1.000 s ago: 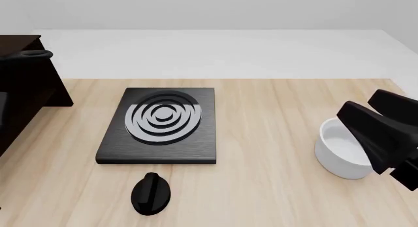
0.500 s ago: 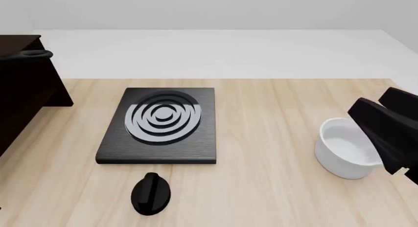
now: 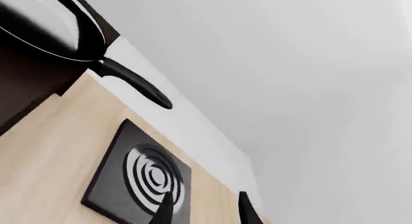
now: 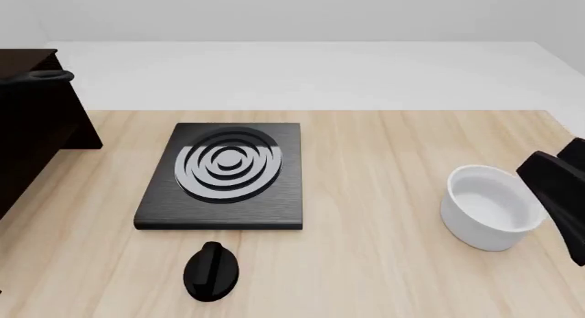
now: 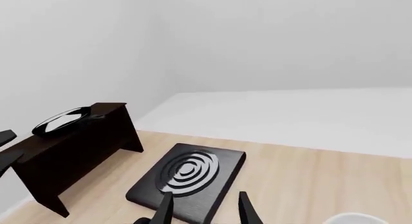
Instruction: Put the frying pan on the cabinet shelf.
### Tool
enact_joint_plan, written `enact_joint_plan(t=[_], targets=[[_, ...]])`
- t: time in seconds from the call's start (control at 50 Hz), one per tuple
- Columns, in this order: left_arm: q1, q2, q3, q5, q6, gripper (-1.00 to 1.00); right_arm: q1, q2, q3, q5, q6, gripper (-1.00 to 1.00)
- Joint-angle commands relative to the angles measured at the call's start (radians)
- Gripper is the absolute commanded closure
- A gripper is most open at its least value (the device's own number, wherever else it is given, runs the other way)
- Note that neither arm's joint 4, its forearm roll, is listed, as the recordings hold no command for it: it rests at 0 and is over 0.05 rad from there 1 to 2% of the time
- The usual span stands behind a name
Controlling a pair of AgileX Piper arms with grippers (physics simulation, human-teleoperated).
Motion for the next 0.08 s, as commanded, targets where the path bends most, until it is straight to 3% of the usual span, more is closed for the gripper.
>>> enact_joint_plan(t=[0.02,0.08], targets=[[-0.03,-0.033,-0.029,0.086,0.165,-1.0,-0.013,-0.028,0.039,-0.011,-0.018,-1.0],[-0.068,-0.055,-0.047,0.107,0.221,-1.0,-0.016,-0.05,0.055,-0.006,-0.012,-1.0]])
